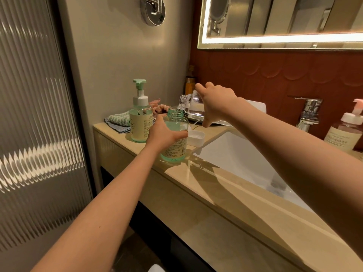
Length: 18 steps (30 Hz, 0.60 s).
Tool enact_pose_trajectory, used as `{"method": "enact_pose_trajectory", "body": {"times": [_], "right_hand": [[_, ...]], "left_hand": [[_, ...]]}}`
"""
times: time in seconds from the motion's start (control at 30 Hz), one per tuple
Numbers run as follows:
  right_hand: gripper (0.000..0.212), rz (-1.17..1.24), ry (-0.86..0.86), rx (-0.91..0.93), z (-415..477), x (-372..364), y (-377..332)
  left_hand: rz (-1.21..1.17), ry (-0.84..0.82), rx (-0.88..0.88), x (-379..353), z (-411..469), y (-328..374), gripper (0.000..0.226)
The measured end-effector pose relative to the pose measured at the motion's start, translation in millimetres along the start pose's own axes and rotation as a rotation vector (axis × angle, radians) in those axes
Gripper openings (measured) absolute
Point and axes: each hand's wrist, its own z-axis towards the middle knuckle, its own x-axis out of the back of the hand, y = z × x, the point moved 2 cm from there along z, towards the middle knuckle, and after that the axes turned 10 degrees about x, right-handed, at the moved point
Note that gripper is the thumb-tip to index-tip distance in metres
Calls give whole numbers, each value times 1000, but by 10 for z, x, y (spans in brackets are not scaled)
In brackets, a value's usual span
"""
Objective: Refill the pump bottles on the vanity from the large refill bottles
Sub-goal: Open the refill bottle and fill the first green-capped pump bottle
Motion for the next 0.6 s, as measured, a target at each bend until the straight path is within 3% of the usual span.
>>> {"method": "enact_pose_trajectory", "body": {"times": [0.6], "right_hand": [[95,6,7,8,-11,21,-9]], "left_hand": [[6,4,2,-8,20,-13,86]]}}
